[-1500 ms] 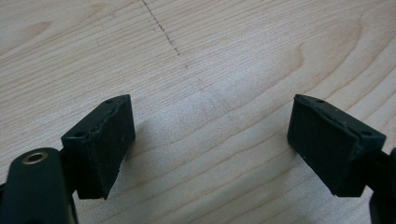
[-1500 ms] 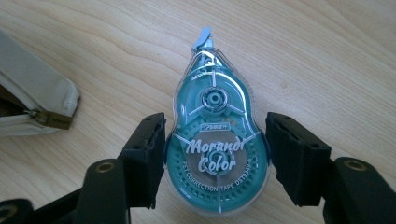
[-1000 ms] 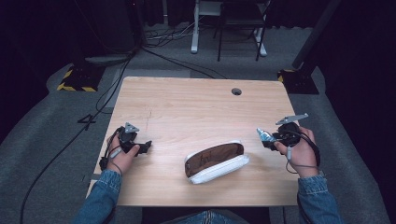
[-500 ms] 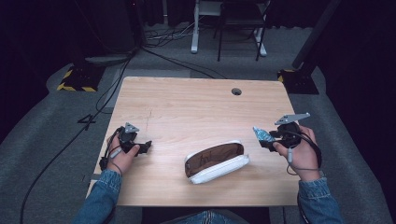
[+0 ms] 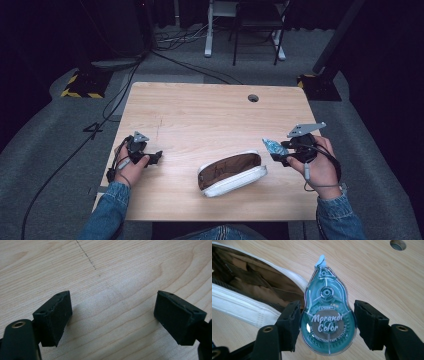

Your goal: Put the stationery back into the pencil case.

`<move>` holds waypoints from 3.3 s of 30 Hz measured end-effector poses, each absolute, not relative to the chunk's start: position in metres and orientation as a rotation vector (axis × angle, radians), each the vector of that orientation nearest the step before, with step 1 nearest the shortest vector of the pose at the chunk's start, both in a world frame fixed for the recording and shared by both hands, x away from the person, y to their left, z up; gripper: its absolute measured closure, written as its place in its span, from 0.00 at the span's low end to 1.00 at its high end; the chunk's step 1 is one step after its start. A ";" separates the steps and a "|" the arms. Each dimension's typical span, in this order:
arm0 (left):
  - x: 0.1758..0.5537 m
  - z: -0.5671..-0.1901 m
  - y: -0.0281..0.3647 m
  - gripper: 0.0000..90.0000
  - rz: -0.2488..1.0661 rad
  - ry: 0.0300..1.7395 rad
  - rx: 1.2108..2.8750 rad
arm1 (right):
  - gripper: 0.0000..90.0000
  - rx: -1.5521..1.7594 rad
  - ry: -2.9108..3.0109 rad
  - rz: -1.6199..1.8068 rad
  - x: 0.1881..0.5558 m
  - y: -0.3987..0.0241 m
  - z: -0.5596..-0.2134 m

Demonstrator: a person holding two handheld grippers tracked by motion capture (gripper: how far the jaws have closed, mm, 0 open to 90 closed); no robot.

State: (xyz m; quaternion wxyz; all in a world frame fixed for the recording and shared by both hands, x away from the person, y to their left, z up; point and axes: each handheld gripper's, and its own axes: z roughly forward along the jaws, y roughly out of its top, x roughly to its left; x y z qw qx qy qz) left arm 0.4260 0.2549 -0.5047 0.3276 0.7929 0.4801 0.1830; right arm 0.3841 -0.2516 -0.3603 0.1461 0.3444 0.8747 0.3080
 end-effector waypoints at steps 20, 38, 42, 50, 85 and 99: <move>0.426 -0.505 0.255 0.17 0.479 1.256 2.076 | 0.45 0.783 2.583 0.919 0.367 -0.211 -0.355; 0.426 -0.505 0.255 0.17 0.479 1.256 2.076 | 0.45 0.574 2.619 0.910 0.360 -0.177 -0.365; 0.426 -0.505 0.255 0.17 0.478 1.256 2.077 | 0.45 0.520 2.635 0.898 0.360 -0.169 -0.367; 0.426 -0.505 0.255 0.17 0.478 1.257 2.077 | 0.45 0.427 2.695 0.864 0.361 -0.155 -0.374; 0.423 -0.505 0.254 0.17 0.479 1.259 2.074 | 0.31 0.250 2.720 0.873 0.367 -0.140 -0.379; 0.423 -0.505 0.254 0.17 0.476 1.258 2.074 | 0.32 0.371 2.659 1.035 0.373 -0.157 -0.376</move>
